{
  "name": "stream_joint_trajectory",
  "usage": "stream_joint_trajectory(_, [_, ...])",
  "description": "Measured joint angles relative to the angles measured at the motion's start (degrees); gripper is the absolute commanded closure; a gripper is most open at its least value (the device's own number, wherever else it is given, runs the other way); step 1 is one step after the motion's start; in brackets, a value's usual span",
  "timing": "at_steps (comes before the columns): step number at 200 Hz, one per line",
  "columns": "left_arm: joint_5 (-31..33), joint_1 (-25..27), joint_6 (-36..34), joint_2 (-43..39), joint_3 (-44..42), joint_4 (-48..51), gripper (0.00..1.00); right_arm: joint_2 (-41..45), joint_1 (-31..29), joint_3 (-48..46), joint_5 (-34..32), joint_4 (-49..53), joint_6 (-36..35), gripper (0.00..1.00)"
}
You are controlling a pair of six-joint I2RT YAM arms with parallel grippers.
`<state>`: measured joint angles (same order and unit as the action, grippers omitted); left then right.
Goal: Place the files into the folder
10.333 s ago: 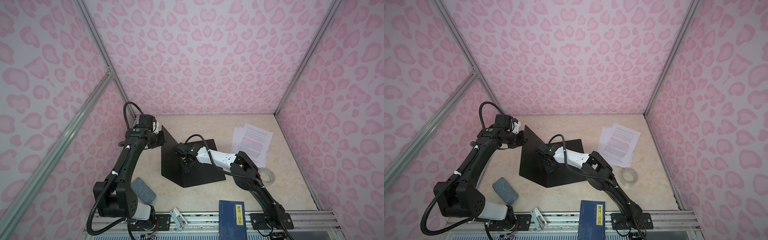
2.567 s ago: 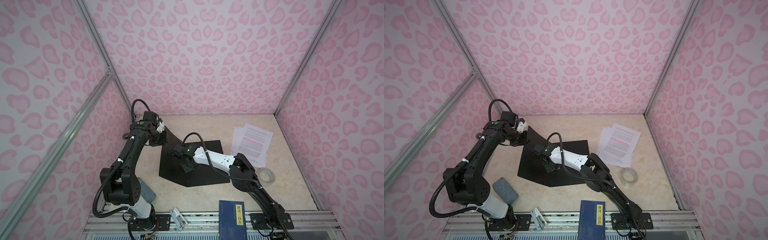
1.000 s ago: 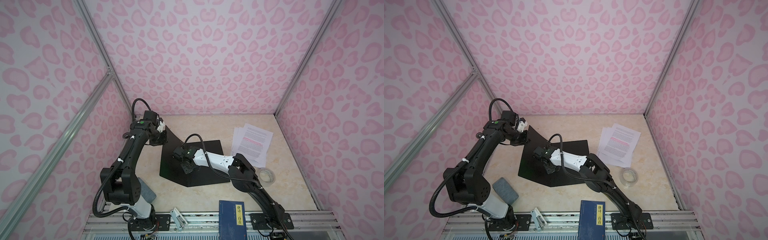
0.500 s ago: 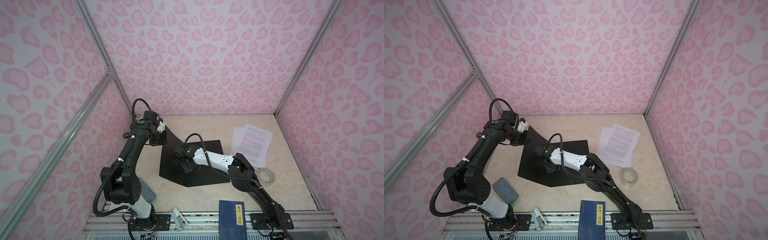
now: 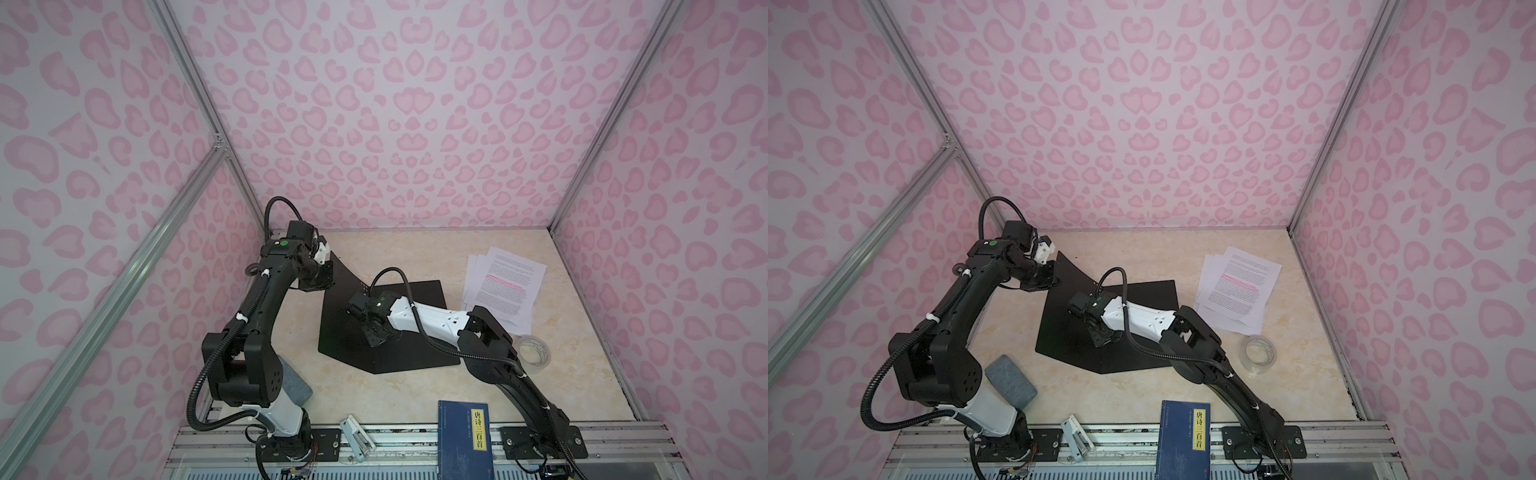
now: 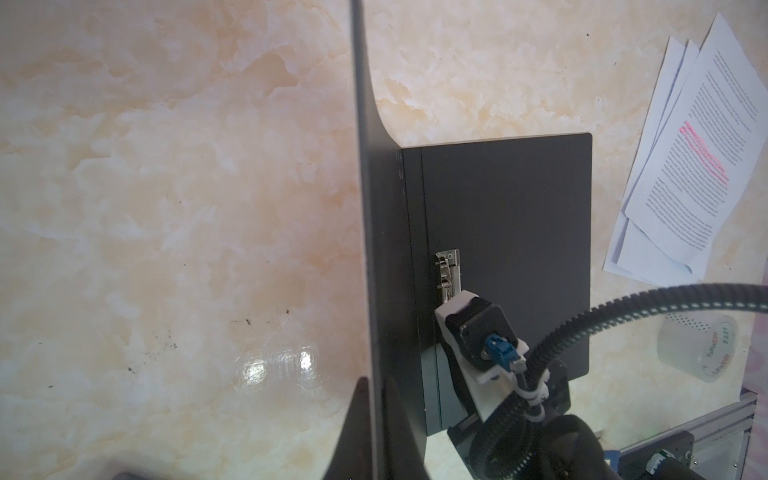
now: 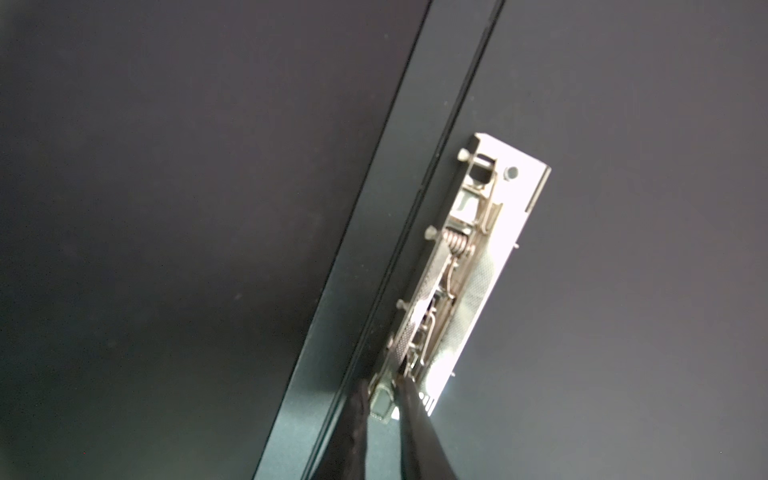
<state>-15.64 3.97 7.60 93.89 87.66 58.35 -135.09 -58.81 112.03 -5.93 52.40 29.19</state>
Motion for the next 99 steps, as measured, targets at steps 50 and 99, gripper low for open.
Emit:
stream_joint_trajectory(50, [-0.3,0.2,-0.2,0.0,0.3,0.1,0.97,1.2,0.5,-2.7,0.7,-2.3,1.3,0.88])
stream_joint_trajectory(99, [-0.2,0.2,-1.0,0.0,0.3,0.3,0.97,1.0,0.8,-3.8,1.2,-3.0,1.9,0.89])
